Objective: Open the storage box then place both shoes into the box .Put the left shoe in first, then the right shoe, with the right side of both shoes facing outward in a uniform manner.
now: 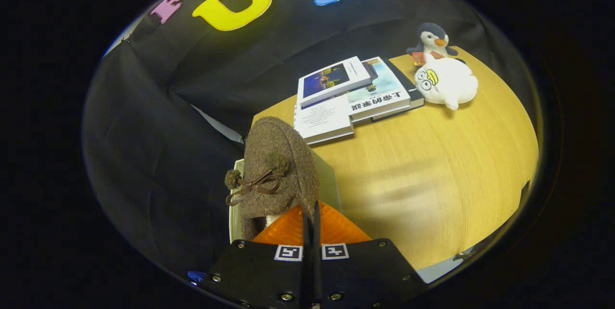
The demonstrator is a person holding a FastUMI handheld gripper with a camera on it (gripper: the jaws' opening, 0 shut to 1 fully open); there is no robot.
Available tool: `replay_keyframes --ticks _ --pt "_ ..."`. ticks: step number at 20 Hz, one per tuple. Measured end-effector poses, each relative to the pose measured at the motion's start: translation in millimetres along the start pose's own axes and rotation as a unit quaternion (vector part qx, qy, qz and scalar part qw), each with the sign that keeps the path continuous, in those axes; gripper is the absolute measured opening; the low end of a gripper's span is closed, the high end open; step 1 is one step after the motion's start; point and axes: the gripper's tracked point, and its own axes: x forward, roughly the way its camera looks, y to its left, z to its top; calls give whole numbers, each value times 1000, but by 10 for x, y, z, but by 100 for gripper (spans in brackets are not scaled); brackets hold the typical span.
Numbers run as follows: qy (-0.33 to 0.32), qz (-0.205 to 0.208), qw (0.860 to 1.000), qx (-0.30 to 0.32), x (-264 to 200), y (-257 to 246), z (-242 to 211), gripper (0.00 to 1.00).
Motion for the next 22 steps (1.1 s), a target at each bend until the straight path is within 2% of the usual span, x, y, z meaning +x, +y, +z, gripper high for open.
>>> replay_keyframes --ticks 5,11,12,14,15,17,18,22 --pt "15 -4 1000 -8 266 213 -174 1" --pt "28 -32 999 -17 525 181 -362 1" --pt "29 -26 999 -16 530 215 -379 1" --pt "18 -6 1000 -9 526 303 -349 17" --pt "7 6 1000 -6 498 367 -295 43" --pt "-7 16 1000 -16 432 413 -242 85" --pt "-13 11 999 -31 385 392 -209 97" --pt "-49 7 995 -83 115 320 -60 98"
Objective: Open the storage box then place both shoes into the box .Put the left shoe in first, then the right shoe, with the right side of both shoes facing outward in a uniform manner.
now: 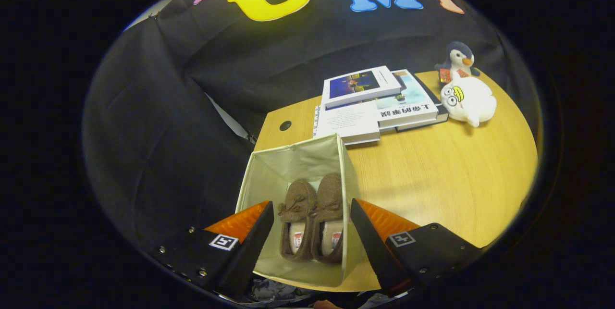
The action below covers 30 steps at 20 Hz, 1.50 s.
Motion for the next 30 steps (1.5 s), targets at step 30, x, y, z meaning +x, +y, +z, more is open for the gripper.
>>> replay_keyframes --ticks 30 --pt "-282 -68 944 -157 -2274 -1855 1028 97"
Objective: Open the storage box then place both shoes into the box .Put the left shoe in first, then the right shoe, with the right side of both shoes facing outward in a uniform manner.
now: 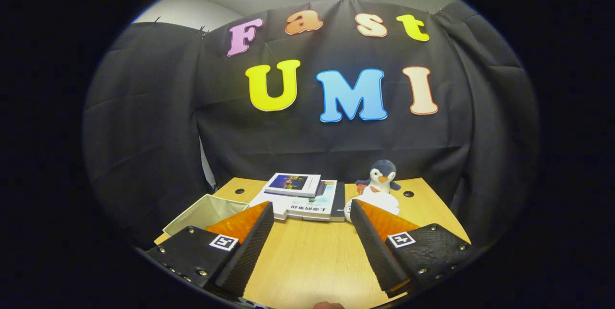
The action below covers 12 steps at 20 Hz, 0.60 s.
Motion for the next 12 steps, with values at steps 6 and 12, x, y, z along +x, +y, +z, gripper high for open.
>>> replay_keyframes --ticks 6,12 --pt "-51 -17 999 5 -132 -190 247 98" --pt "-69 -19 997 14 -129 -303 350 97"
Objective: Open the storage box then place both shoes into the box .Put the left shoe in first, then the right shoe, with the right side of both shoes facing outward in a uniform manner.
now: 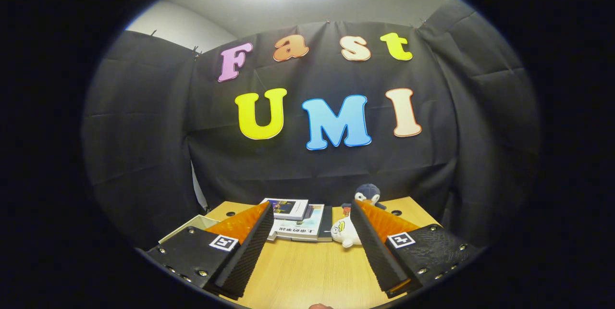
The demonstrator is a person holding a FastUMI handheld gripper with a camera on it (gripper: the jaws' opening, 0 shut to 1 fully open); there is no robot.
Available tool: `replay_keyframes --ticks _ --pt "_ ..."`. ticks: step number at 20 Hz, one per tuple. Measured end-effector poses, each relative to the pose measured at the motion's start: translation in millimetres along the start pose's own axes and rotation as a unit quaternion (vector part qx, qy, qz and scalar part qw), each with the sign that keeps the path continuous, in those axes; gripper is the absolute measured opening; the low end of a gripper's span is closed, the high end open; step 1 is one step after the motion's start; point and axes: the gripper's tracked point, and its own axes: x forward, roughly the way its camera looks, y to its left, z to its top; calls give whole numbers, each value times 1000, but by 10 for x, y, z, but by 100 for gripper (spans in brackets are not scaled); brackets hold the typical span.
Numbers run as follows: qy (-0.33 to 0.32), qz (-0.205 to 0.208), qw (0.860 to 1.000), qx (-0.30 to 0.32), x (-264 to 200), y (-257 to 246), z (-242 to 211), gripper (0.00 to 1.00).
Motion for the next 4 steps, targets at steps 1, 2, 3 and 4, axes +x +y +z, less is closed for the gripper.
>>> replay_keyframes --ticks 1,2,3,4 --pt "-3 0 1000 0 0 -7 22 97" --pt "-5 0 1000 2 -8 -5 35 97" --pt "-8 1 1000 4 -1 -10 54 97" --pt "-12 2 1000 7 4 -16 59 97"
